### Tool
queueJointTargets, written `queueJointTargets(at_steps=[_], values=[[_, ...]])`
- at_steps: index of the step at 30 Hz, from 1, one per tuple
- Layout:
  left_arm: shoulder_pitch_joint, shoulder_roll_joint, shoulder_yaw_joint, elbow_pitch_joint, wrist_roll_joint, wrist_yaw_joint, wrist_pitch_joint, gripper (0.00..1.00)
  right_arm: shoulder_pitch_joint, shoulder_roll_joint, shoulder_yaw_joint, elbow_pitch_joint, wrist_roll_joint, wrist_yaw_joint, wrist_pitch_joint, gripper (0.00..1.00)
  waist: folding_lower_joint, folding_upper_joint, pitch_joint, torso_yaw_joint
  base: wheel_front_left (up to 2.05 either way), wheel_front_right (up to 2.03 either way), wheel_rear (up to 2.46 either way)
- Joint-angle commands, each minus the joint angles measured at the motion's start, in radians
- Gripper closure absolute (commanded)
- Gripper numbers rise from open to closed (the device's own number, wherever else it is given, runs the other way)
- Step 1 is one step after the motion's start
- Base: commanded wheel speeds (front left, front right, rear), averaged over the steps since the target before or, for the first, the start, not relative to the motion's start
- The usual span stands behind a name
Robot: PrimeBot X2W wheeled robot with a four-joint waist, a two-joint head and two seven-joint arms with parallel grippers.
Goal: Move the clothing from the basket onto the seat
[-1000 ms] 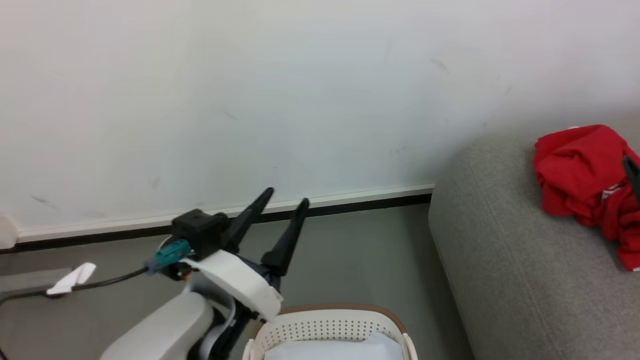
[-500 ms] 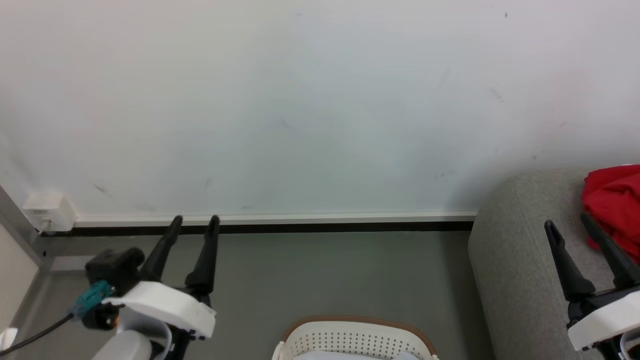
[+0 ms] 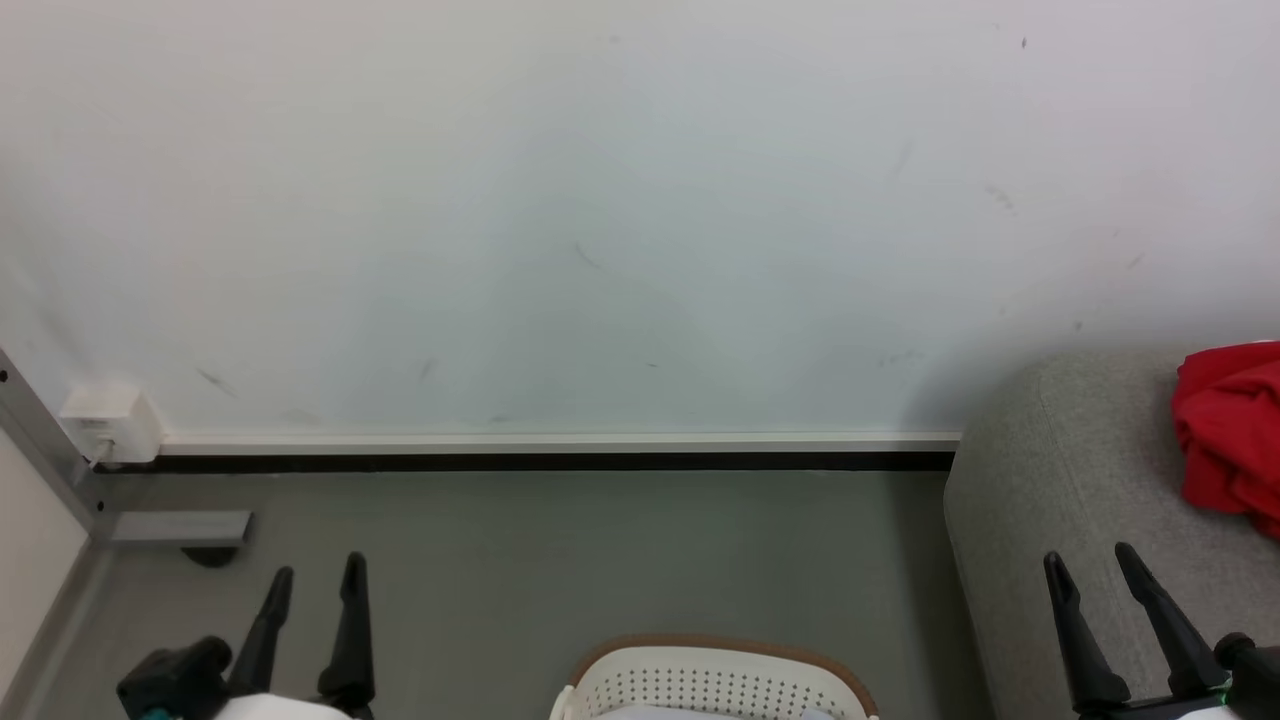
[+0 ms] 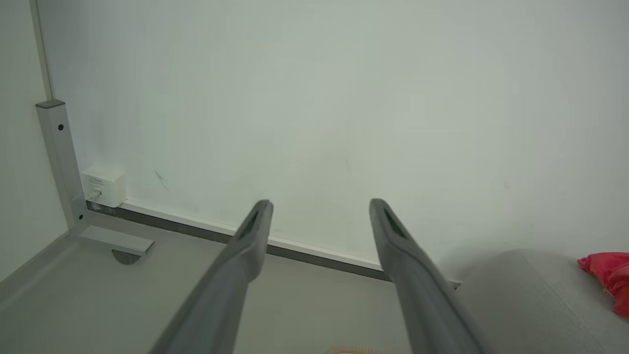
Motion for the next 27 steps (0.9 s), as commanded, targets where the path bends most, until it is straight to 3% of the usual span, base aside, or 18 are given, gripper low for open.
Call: queueJointTargets(at_steps=[1,7,14,27], values=[[0.025,-0.021,0.024,0.012,0.035,-0.018,0.000,0.00,0.022,0.025,-0.021,-0.002,-0.028,-0.002,-0.009,0.00,0.0001,0.0000,0.002,-0.001,0.00,0.00,0.00],[0.054,-0.101,0.105,0.056,0.129,-0.088,0.000,0.00,0.052,0.088,-0.030,-0.028,-0.094,-0.002,-0.007,0.00,0.0001,0.0000,0.004,-0.004,0.00,0.00,0.00],[0.060,-0.166,0.184,0.067,0.212,-0.156,0.000,0.00,0.026,0.090,-0.021,-0.016,-0.102,-0.002,-0.007,0.00,0.0001,0.0000,0.003,-0.012,0.00,0.00,0.00],[0.046,-0.215,0.257,0.088,0.297,-0.213,0.000,0.00,0.001,0.095,-0.015,-0.003,-0.109,-0.002,-0.007,0.00,0.0001,0.0000,0.003,-0.016,0.00,0.00,0.00]])
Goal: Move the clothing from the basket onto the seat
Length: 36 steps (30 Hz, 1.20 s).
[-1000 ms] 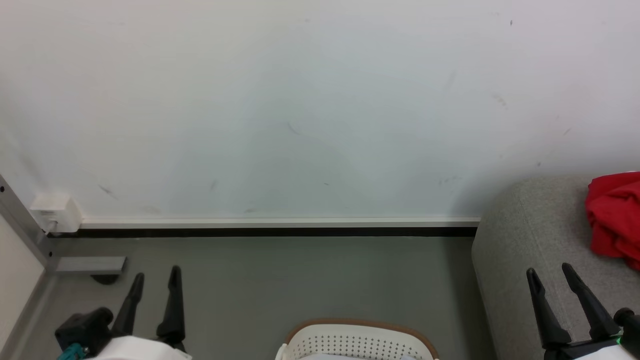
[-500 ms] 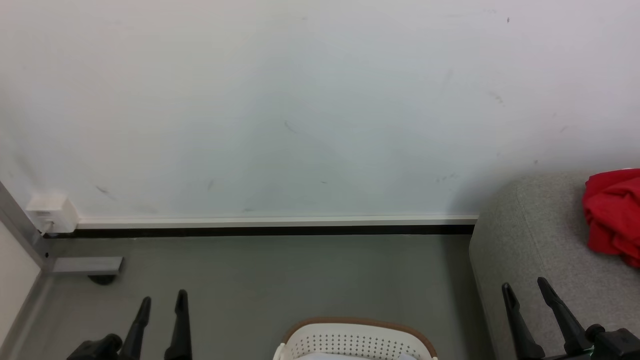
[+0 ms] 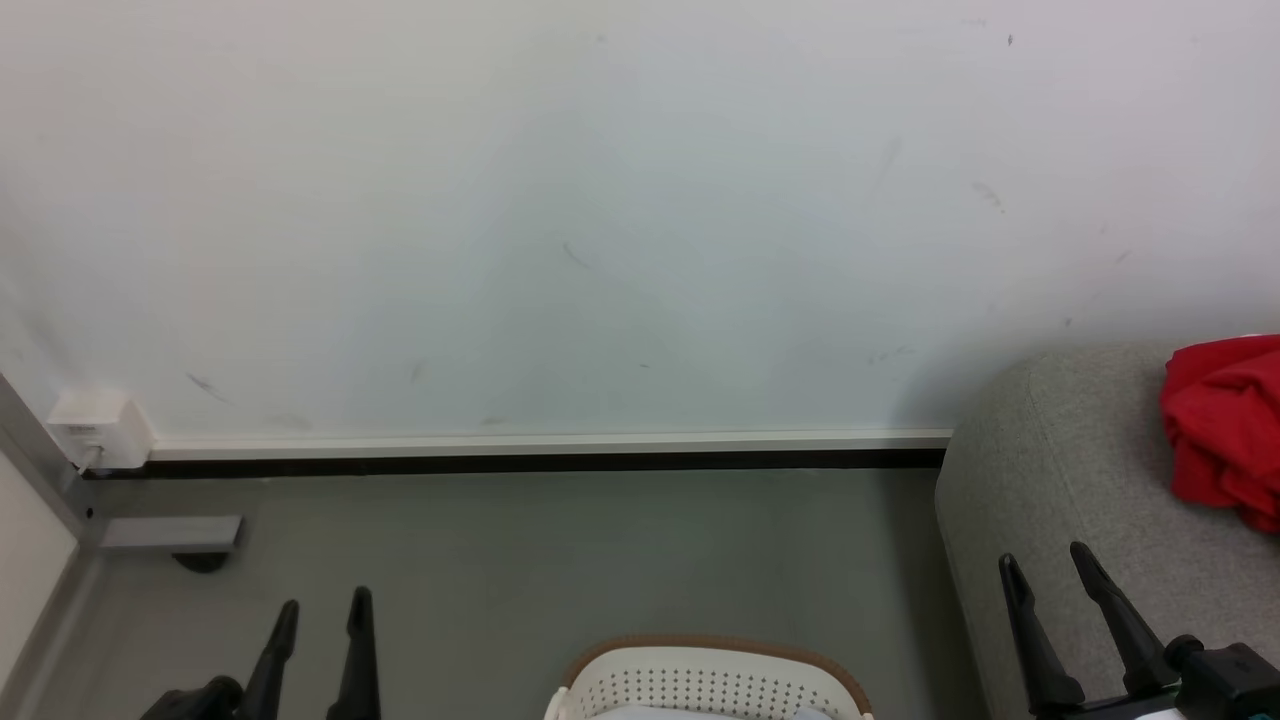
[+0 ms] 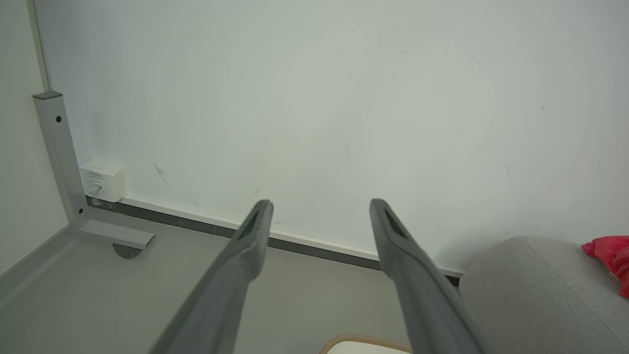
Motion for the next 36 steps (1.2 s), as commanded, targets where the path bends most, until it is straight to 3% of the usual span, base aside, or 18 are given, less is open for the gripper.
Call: queueJointTargets(at_steps=[1,13,14,36], values=[[-0.004,-0.003,0.010,0.004,0.021,-0.007,0.000,0.00,-0.011,-0.004,0.000,0.005,-0.004,-0.002,-0.003,0.00,-0.0001,0.0000,0.000,0.000,0.00,0.00,0.00],[-0.011,-0.012,0.024,0.011,0.025,-0.024,0.000,0.00,-0.015,-0.007,0.009,0.013,0.005,-0.002,-0.003,0.00,-0.0001,0.0000,0.003,-0.006,0.00,0.00,0.00],[-0.006,-0.014,0.021,0.012,0.027,-0.023,0.001,1.00,-0.005,0.001,0.008,0.013,0.002,0.000,0.000,1.00,0.0000,0.0000,0.003,-0.006,0.00,0.00,0.00],[-0.028,-0.017,0.036,0.018,-0.318,-0.028,0.100,1.00,-0.012,0.038,-0.065,0.027,0.320,0.000,0.094,1.00,0.0000,0.0000,0.014,-0.012,0.00,0.00,0.00]])
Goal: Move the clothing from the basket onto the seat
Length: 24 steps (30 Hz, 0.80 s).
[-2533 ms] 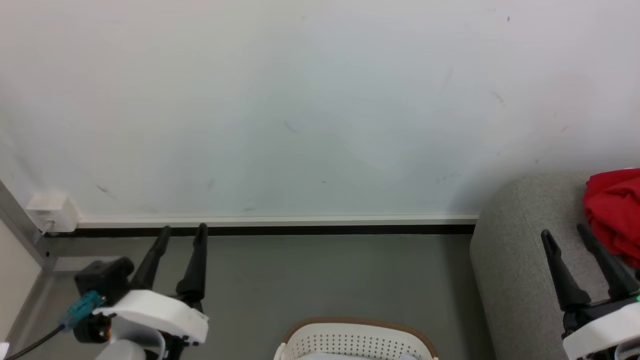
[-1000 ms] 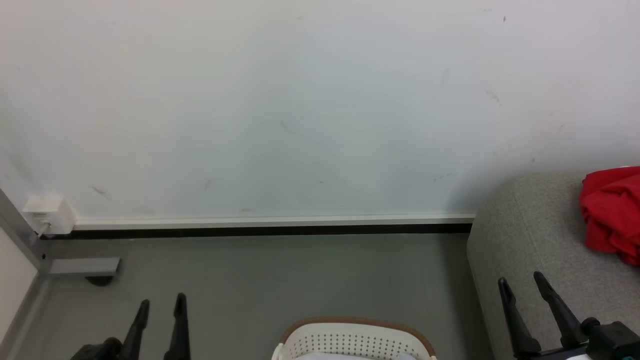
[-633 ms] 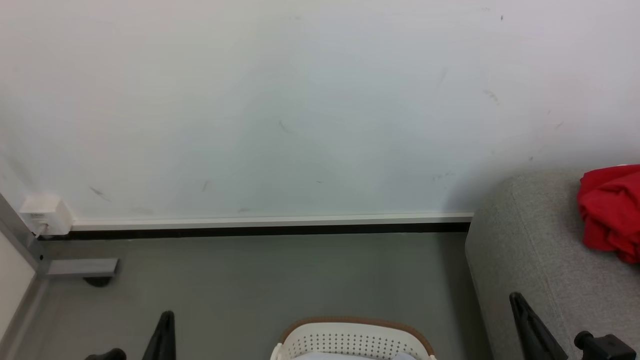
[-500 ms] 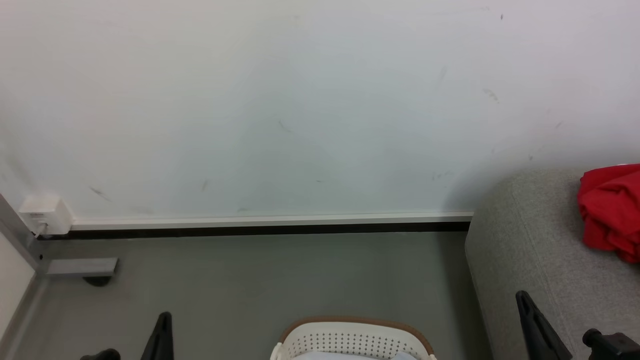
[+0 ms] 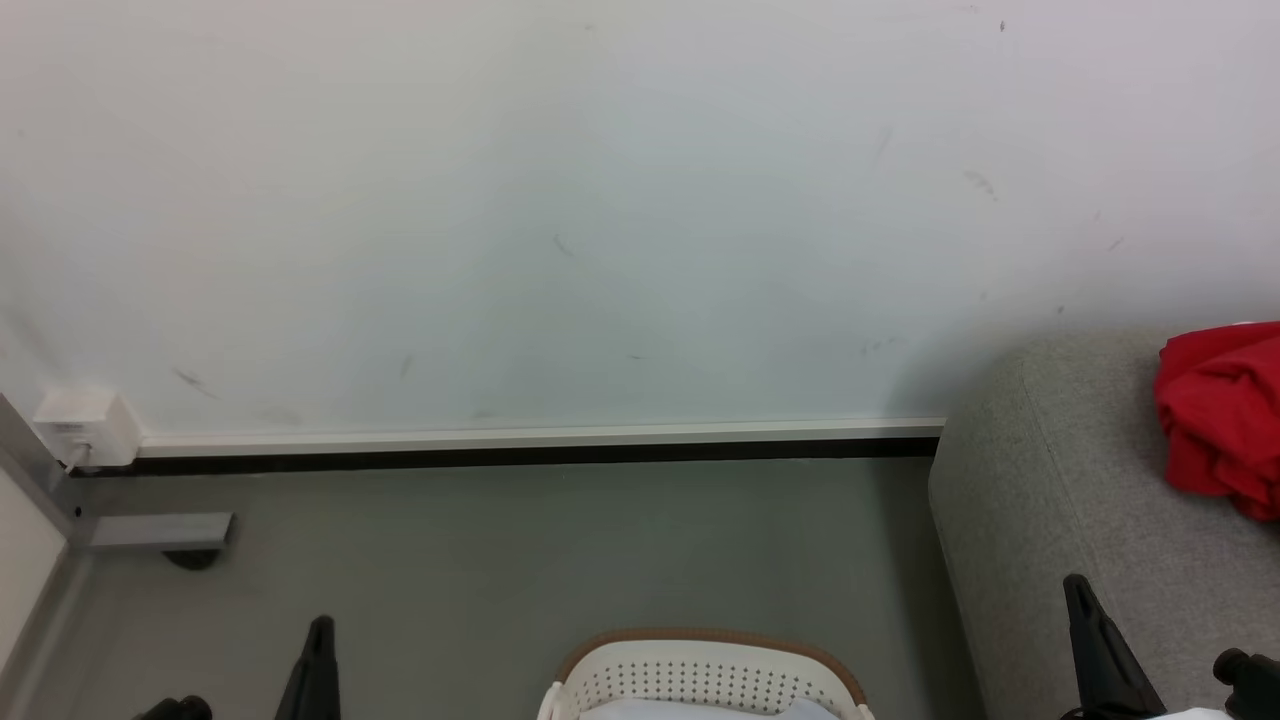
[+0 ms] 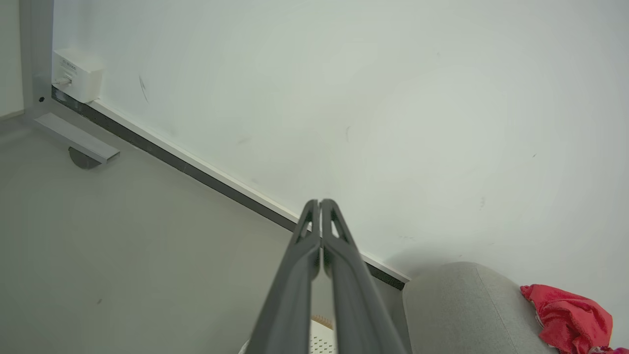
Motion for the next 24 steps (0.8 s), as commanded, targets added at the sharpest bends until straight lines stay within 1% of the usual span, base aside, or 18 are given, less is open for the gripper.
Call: queueJointTargets(at_steps=[1,24], values=[[-0.029,0.006,0.006,-0.019,-0.043,-0.005,0.008,1.00,-0.033,-0.001,-0.015,-0.015,0.039,0.000,0.009,1.00,0.0000,0.0000,0.001,0.000,0.00,0.00,0.00],[-0.055,0.008,0.018,-0.031,-0.350,-0.009,0.093,1.00,-0.052,0.028,-0.085,-0.016,0.316,-0.001,0.093,1.00,-0.0001,0.0000,0.014,-0.006,0.00,0.00,0.00]])
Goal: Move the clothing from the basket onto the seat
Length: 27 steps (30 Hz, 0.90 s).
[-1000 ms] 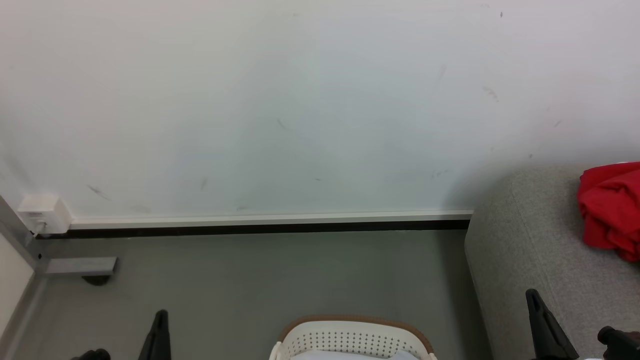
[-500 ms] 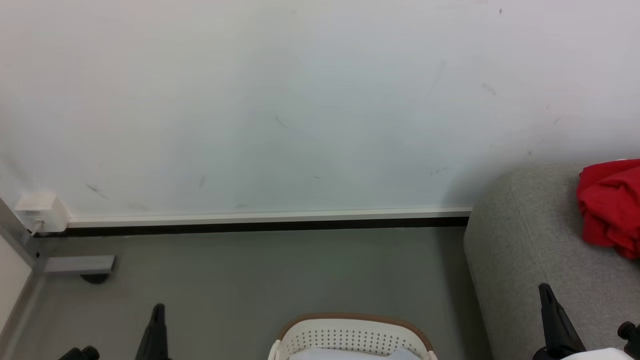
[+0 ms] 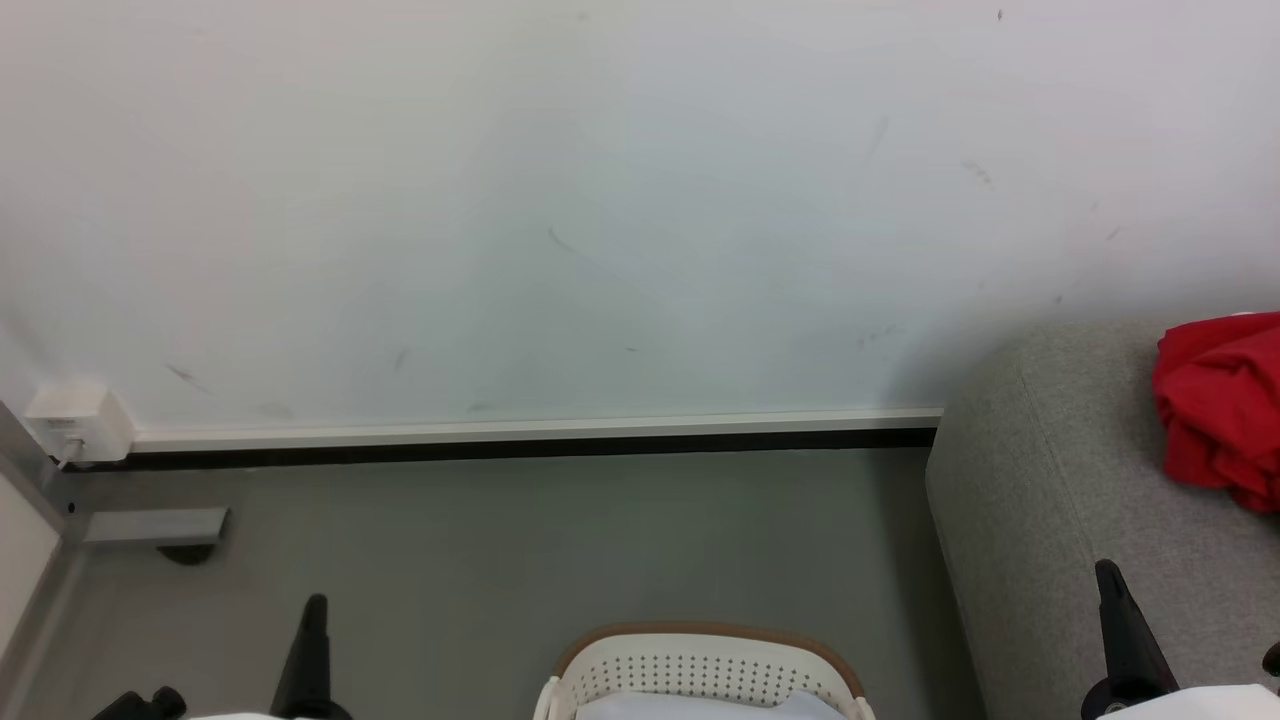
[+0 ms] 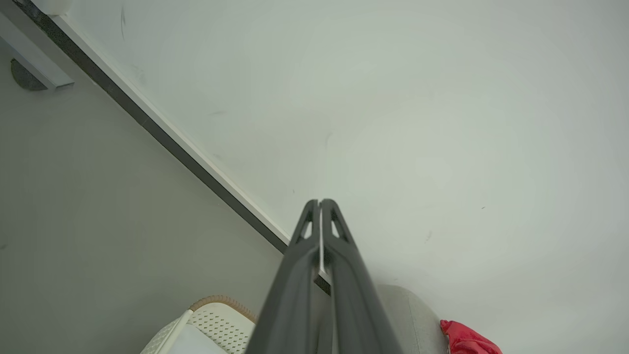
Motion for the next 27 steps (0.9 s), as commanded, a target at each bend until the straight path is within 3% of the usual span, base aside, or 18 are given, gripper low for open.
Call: queueJointTargets(at_steps=[1,27], values=[[-0.025,0.007,0.005,-0.015,-0.042,-0.005,0.008,1.00,-0.028,-0.001,-0.012,-0.014,0.032,-0.001,0.009,1.00,-0.0001,0.0000,0.001,0.000,0.00,0.00,0.00],[-0.048,0.009,0.017,-0.025,-0.307,-0.009,0.085,1.00,-0.043,0.027,-0.077,-0.014,0.272,-0.001,0.086,1.00,-0.0001,0.0000,0.015,-0.007,0.00,0.00,0.00]])
